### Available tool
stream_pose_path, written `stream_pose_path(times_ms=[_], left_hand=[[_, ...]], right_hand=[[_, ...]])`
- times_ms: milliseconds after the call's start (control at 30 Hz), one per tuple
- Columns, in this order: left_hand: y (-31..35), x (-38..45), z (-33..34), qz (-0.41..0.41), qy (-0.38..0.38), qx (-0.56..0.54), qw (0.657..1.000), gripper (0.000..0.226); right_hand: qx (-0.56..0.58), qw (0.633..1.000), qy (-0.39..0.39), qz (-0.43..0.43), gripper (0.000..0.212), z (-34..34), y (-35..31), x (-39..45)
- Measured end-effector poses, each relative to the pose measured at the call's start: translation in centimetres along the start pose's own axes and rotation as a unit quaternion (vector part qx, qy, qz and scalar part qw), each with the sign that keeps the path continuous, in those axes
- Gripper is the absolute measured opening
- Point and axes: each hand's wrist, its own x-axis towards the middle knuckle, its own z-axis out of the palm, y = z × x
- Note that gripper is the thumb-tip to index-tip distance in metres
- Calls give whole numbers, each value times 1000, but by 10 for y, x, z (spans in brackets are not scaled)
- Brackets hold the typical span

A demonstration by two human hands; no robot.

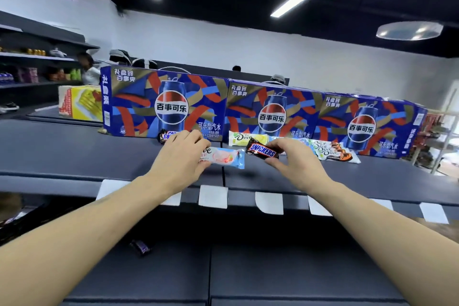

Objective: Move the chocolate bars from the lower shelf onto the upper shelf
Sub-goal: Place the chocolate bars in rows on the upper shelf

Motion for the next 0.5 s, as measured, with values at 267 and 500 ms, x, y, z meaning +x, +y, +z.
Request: stream_pose_path(times_ms=[267,500], left_hand=[[-10,47,44,21,-18,-16,999,37],[-26,58,60,-25,-30,2,999,39]], right_hand=[[-12,999,-4,41,31,25,45,36],[-17,999,-30,24,26,43,67,66]])
